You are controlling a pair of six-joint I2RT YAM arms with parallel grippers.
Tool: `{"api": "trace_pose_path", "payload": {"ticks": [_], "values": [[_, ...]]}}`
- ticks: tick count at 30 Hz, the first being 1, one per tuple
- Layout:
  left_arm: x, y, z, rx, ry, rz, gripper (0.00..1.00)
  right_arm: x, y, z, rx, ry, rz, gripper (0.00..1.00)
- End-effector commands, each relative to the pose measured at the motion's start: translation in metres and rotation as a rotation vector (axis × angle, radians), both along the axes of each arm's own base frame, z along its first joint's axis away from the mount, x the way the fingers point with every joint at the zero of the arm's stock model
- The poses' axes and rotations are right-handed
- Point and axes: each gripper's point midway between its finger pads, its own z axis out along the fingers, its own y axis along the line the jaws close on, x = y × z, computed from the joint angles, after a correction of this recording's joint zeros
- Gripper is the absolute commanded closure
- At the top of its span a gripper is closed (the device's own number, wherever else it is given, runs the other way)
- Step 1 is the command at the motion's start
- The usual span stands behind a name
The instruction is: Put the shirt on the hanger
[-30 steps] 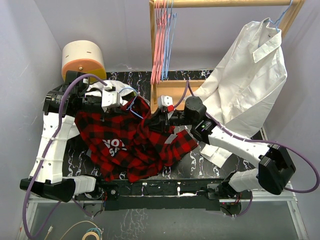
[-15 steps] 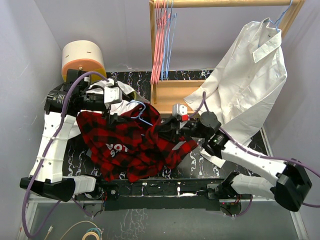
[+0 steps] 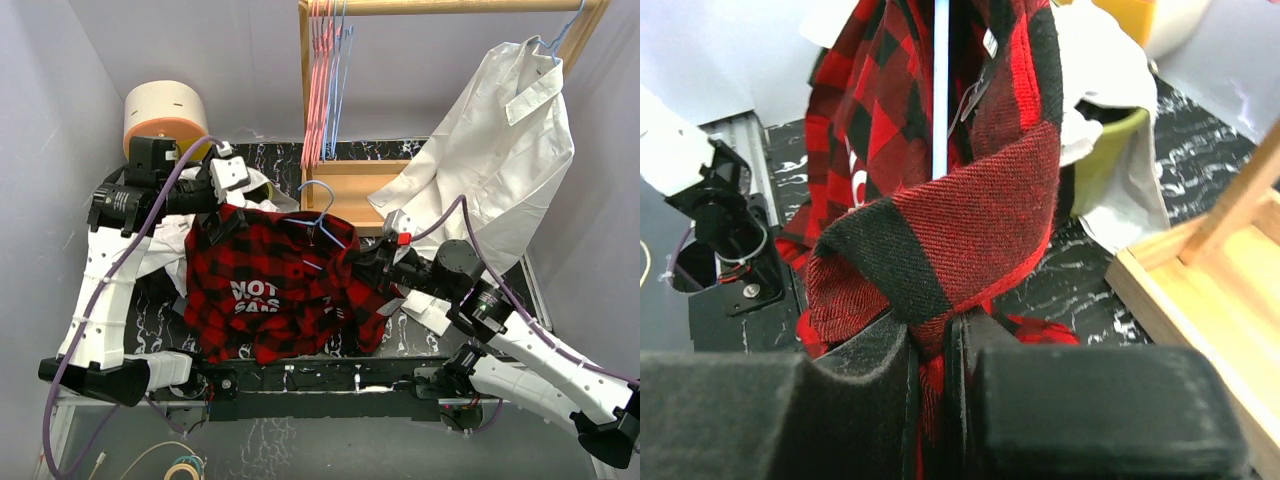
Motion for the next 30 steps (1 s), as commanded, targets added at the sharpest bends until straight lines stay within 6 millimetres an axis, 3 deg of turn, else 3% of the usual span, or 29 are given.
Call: {"api": "trace_pose_path", "payload": {"ticks": [1,3,6,11,15,23,26,30], "values": [[0.006,-0.009,0.013,-0.094,0.096,0.058,0.03,0.013,-0.023,0.025,-0.002,0.086,-0.165,0.92],[0.006,-0.019,0.029,-0.166,0.128,0.049,0.03,0.019,-0.03,0.023,-0.016,0.158,-0.231,0.92],[0.021,-0.023,0.057,-0.224,0.118,0.126,0.03,0.033,-0.048,0.01,-0.051,0.251,-0.382,0.92],[0.052,0.002,0.116,-0.278,-0.086,0.359,0.03,0.032,-0.08,0.015,0.031,0.273,-0.519,0.92],[0.066,0.031,0.144,-0.296,-0.195,0.547,0.03,0.03,-0.103,0.023,0.063,0.3,-0.616,0.92],[0.064,0.051,0.129,-0.257,-0.142,0.681,0.03,0.052,-0.158,0.027,0.045,0.328,-0.969,0.92],[0.058,0.053,0.128,-0.274,-0.142,0.691,0.03,0.067,-0.16,0.034,0.012,0.304,-1.047,0.92],[0.046,0.048,0.123,-0.293,-0.121,0.662,0.03,0.099,-0.151,0.058,-0.022,0.206,-1.126,0.92]]}}
